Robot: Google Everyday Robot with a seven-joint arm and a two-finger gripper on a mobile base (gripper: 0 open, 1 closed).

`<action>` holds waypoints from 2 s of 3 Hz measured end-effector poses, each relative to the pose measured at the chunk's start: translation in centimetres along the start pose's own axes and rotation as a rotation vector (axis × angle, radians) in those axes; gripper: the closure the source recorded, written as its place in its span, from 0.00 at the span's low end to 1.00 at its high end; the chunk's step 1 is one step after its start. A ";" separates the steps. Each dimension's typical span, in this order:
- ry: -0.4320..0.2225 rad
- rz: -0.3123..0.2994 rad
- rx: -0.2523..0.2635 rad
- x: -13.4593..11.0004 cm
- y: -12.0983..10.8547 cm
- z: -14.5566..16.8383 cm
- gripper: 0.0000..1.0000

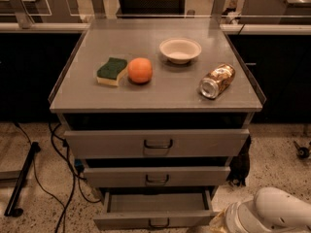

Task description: Close bottom drawer

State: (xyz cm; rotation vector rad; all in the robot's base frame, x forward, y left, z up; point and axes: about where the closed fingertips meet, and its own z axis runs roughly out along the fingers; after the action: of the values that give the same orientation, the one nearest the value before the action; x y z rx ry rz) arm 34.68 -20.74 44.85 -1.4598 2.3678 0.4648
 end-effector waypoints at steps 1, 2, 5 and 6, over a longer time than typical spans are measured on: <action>0.000 0.000 0.000 0.0 0.0 0.0 1.00; 0.003 -0.003 -0.021 1.7 -0.3 2.9 1.00; -0.139 0.069 -0.021 10.0 -4.1 20.2 1.00; -0.134 0.061 -0.028 10.1 -4.1 20.9 1.00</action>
Offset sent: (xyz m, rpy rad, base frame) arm -0.0021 -0.0079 -0.0954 0.0144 0.0471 0.0325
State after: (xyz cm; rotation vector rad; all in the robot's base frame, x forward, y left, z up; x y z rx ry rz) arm 36.17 -21.45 21.35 -1.3267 2.3140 0.5946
